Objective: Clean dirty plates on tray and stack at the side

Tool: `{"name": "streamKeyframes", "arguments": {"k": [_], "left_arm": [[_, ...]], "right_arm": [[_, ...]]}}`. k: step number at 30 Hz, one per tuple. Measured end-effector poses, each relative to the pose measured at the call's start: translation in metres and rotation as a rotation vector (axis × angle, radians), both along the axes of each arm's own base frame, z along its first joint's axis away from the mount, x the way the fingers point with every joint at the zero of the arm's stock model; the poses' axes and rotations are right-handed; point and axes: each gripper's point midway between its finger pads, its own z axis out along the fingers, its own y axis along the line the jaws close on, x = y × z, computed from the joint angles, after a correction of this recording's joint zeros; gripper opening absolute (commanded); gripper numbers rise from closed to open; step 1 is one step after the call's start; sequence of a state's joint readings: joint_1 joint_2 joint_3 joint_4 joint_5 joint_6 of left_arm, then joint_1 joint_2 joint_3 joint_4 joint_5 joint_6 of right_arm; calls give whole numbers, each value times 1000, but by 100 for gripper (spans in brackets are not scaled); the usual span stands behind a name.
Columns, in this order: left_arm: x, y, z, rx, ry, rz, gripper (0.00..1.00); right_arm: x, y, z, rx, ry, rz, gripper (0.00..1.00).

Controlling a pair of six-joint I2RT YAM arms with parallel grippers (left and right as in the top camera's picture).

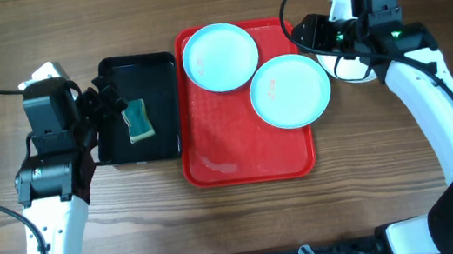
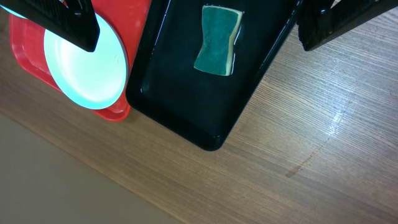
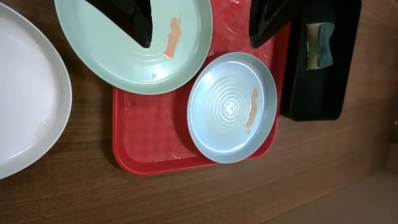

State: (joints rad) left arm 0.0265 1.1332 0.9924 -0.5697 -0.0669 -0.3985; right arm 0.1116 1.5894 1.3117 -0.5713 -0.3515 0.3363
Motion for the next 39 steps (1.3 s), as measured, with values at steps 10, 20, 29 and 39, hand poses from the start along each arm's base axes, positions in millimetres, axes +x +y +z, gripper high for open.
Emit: {"name": "streamKeyframes", "arguments": {"k": [10,20,29,39], "left_arm": [[0,0,0,0,0,0,100],[0,0,0,0,0,0,100],[0,0,0,0,0,0,100],[0,0,0,0,0,0,100]], "right_arm": [[0,0,0,-1,0,1,55],[-1,0,-1,-3,3,3,57],[0,-7,-3,-38,4,-22,59],[0,-8,-4,-55,-2,-13,60]]}}
